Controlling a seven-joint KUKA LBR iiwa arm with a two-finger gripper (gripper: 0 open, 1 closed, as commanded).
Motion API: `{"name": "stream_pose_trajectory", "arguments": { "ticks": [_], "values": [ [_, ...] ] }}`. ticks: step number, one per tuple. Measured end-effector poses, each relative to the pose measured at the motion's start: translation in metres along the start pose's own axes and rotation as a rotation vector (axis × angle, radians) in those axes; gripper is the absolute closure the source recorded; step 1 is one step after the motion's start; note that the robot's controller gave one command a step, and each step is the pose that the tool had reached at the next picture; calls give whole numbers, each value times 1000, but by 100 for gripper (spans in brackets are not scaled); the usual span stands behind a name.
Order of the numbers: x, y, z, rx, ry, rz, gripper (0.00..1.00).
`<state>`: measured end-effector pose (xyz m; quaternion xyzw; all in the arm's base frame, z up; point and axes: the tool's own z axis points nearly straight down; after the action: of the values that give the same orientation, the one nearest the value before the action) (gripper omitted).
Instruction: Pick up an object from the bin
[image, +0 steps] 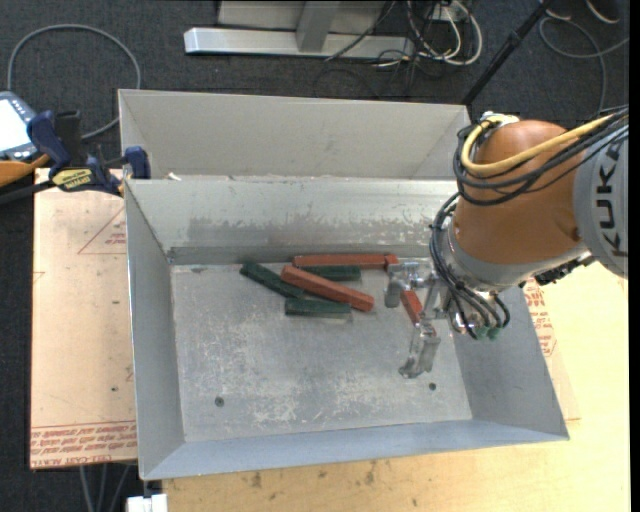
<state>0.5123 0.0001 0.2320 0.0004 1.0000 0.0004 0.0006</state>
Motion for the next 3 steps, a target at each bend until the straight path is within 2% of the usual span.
{"name": "stream_pose_trajectory", "arguments": {
  "ticks": [1,2,3],
  "values": [
    [-22,-46,166,-1,6,87,0],
    [-4,-36,38,2,-7,-513,0],
    [-8,-71,166,-2,6,-340,0]
  ]
}}
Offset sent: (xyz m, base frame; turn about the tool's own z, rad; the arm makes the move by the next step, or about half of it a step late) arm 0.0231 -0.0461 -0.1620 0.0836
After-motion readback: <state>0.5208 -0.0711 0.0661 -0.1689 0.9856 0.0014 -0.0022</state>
